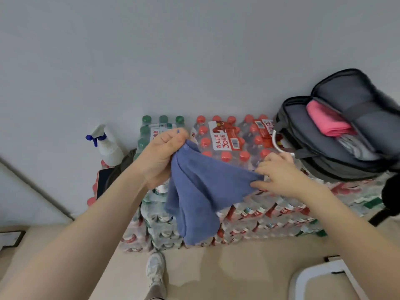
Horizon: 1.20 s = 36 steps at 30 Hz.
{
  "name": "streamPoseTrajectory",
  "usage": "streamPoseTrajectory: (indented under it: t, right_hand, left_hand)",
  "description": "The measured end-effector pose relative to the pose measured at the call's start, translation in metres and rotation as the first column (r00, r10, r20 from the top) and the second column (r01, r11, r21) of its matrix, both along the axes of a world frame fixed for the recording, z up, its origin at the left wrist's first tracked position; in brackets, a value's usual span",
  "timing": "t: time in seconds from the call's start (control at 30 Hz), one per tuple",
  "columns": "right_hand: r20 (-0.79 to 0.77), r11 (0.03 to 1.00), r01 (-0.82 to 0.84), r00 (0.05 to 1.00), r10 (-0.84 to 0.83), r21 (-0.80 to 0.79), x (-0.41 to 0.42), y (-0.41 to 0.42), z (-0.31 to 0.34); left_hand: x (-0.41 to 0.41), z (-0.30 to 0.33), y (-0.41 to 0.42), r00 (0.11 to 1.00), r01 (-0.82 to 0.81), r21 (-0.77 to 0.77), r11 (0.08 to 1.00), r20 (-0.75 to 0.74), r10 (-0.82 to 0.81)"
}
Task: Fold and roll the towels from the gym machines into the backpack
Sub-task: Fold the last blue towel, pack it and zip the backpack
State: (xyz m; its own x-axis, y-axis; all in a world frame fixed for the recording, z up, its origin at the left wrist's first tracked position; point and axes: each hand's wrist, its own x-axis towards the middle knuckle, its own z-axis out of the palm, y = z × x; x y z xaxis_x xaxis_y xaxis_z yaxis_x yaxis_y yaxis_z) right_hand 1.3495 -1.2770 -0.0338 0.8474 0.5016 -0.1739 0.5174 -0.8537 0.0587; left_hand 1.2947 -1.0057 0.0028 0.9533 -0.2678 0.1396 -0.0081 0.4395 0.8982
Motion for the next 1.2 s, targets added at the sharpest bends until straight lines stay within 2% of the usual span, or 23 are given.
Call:
streamPoseTrajectory:
  t: [0.03,0.17,0.23,0.3,0.33,0.43,0.57,0.77,0.83,0.93,1.07,1.2]
  right_hand:
    - [0.033,0.999,0.014,0.999,-0.012,-0.035,-0.008,-0.011,0.0]
    - [0.289,0.995,-0.025,0.957,-0.003,0.094,-0.024,-0.043,-0.009]
    - [0.413,0.995,-0.012,0.91,-0.031,0.1,-0.023,-0.054,-0.015]
    - [0.436,0.99,0.059,0.893,-0.11,0.129,-0.022,-0.059,-0.016]
    - [0.43,0.988,0.09,0.892,-0.137,0.127,-0.021,-0.06,-0.016]
    - [0.393,0.987,0.139,0.905,-0.161,0.086,-0.014,-0.055,-0.02]
    - [0.458,0.99,0.091,0.879,-0.133,0.112,0.006,-0.038,-0.02]
    - [0.39,0.958,0.144,0.89,-0.235,0.247,0.07,-0.009,-0.014]
    - [0.364,0.936,0.154,0.891,-0.27,0.317,0.096,-0.001,-0.01]
    - [0.28,0.907,0.208,0.905,-0.321,0.365,0.134,0.015,-0.004]
    - [0.112,0.818,0.376,0.879,-0.464,0.436,0.182,0.041,-0.005]
    - [0.015,0.694,0.406,0.857,-0.514,0.595,0.224,0.064,-0.008]
  left_hand:
    - [-0.006,0.0,-0.001,0.999,-0.029,-0.01,1.0,-0.025,0.029]
    - [-0.022,-0.011,0.005,0.977,-0.18,0.054,0.982,-0.108,0.185]
    - [-0.026,-0.02,0.008,0.953,-0.241,0.121,0.963,-0.159,0.259]
    - [-0.026,-0.03,0.012,0.904,-0.347,0.263,0.9,-0.163,0.395]
    - [-0.025,-0.037,0.014,0.874,-0.4,0.363,0.841,-0.125,0.47]
    - [-0.021,-0.054,0.017,0.827,-0.452,0.57,0.687,-0.022,0.562]
    - [0.0,-0.06,0.022,0.749,-0.529,0.624,0.575,0.025,0.662]
    - [0.059,-0.06,0.045,0.693,-0.557,0.71,0.431,0.11,0.713]
    - [0.081,-0.057,0.054,0.687,-0.565,0.702,0.433,0.11,0.718]
    - [0.117,-0.052,0.066,0.688,-0.56,0.673,0.483,0.053,0.724]
    - [0.169,-0.054,0.083,0.685,-0.542,0.632,0.554,-0.05,0.727]
    - [0.218,-0.061,0.102,0.683,-0.527,0.645,0.553,-0.066,0.727]
